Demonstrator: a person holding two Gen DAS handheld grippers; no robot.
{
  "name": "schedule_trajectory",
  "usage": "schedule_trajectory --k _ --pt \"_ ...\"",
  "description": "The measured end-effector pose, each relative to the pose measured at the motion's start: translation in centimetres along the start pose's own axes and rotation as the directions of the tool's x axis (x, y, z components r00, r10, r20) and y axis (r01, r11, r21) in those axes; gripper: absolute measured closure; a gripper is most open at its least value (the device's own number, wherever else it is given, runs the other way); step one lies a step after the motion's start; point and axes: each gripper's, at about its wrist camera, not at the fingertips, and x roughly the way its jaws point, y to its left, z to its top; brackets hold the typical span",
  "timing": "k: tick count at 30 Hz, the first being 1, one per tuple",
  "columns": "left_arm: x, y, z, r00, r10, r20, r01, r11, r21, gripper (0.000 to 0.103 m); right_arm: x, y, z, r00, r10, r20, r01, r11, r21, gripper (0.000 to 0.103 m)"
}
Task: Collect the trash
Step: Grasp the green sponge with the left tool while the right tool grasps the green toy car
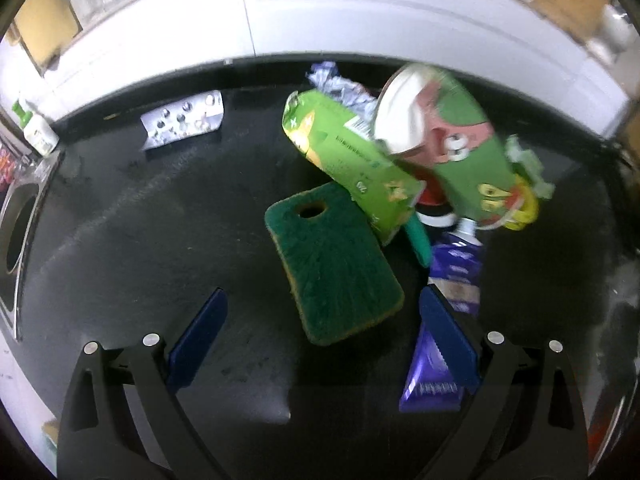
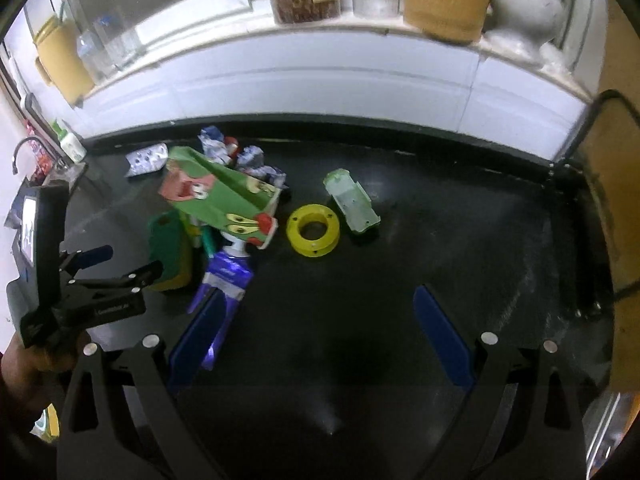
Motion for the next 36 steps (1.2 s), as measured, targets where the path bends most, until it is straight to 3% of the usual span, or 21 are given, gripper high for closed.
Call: schedule_trajectory --k 5,9,13,20,23,25,27,31,36 --pt "3.5 -0.5 0.6 0.998 0.059 -0.029 -0.059 0.998 0.011 0.009 5.3 -1.7 1.6 0.998 0.004 -0.055 -0.006 0.999 -0.039 0.011" --pt "5.3 -0.3 0.9 0.997 0.057 -0.052 -0.058 0.998 -0.019 0.009 9.9 -3.0 3.2 0.995 -0.008 -0.096 0.0 0.997 -0.082 0.012" --pt "5.7 0.4 1.0 0.999 0.033 -0.02 -0.034 0.999 -0.035 0.009 13.7 -3.9 4.5 0.99 -0.034 -0.136 0.013 0.988 -0.151 0.018" --pt "6.1 3.2 1.1 1.0 0.011 -0.011 -0.012 0.998 -0.065 0.009 15.5 -4.8 6.9 0.99 0.061 -0.125 -0.084 0.979 -0.185 0.023" --pt "6.2 4.2 1.3 1.0 0.01 -0.016 -0.011 0.998 -0.068 0.009 16.0 -4.7 7.7 0.986 0.11 -0.129 -0.131 0.977 -0.17 0.031" --pt "6.3 4.7 1.6 1.0 0.01 -0.01 -0.01 0.998 -0.066 0.009 16.4 -4.8 8.2 0.978 0.154 -0.141 -0.173 0.976 -0.134 0.045" --pt "6.4 4.9 1.7 1.0 0.012 -0.004 -0.012 0.997 -0.072 0.01 16.6 -5.2 8.6 0.969 0.189 -0.158 -0.204 0.976 -0.083 0.048" --pt "6.3 5.2 1.9 1.0 0.015 -0.008 -0.015 0.997 -0.074 0.01 15.4 -4.9 8.0 0.981 0.136 -0.138 -0.157 0.976 -0.153 0.048" --pt "6.0 4.9 1.6 1.0 0.021 0.005 -0.02 0.998 -0.06 0.01 14.9 -5.3 6.9 0.981 0.13 -0.145 -0.156 0.97 -0.186 0.048"
